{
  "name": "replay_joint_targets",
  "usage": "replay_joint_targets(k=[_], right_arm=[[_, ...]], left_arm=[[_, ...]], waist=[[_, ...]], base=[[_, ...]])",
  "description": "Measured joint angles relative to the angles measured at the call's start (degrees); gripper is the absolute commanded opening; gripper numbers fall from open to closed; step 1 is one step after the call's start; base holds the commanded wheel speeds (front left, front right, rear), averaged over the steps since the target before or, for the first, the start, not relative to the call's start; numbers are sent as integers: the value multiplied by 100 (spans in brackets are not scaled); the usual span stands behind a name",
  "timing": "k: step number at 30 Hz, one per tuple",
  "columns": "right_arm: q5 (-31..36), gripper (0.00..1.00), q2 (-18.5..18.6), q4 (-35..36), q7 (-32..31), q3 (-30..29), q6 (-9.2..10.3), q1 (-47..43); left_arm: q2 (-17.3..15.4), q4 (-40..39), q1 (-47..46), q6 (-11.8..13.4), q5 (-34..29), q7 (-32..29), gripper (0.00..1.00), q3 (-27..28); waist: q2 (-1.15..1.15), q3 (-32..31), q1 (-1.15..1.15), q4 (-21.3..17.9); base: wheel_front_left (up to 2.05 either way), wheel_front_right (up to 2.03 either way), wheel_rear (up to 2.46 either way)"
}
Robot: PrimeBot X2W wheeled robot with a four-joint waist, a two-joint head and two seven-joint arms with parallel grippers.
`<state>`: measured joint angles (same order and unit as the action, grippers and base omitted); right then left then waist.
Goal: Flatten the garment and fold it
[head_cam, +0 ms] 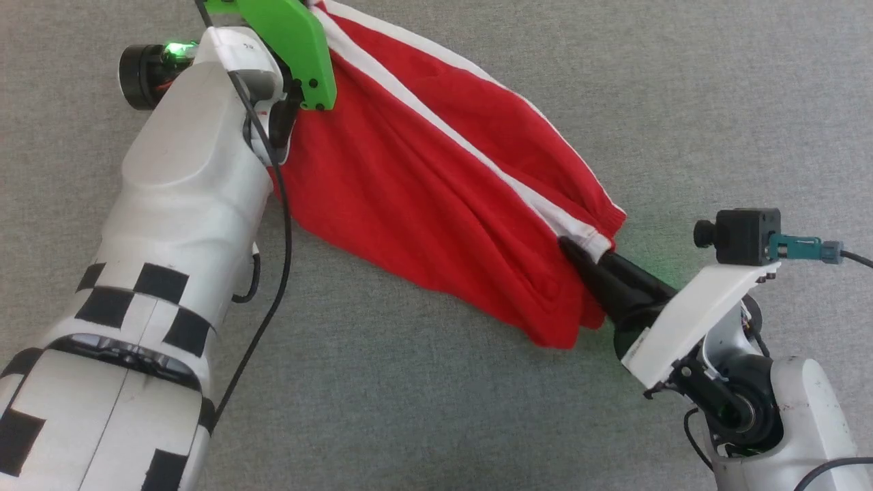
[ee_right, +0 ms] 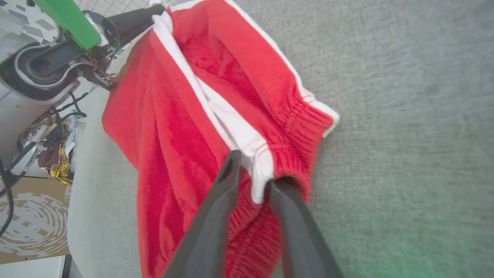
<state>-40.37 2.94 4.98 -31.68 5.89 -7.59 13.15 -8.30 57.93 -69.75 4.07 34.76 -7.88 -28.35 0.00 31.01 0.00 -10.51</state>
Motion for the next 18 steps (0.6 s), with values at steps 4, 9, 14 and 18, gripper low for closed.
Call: replay_joint_targets(k=[4,9,14,18], right_arm=[[-7,100,-33,46,5,41,-4,16],[-25,100,-27,16,51,-54,-3,15],[-31,100,-16,57,48,-301,1,-51],[137,100,-2,187,-8,-508,2,-203]], left_arm=[[30,81,-52,-103,16,65,100,5],[67,140,-89,-238,118,170,100,22],[82,101,-98,-433,374,376,100,214],[13,-129,-100,-681,546,757,100,385]], waist=[[0,-34,0,22],[0,-138,0,45],[0,-290,0,81],[0,-451,0,128]], base=[[0,0,0],[0,0,0],[0,0,0],[0,0,0]])
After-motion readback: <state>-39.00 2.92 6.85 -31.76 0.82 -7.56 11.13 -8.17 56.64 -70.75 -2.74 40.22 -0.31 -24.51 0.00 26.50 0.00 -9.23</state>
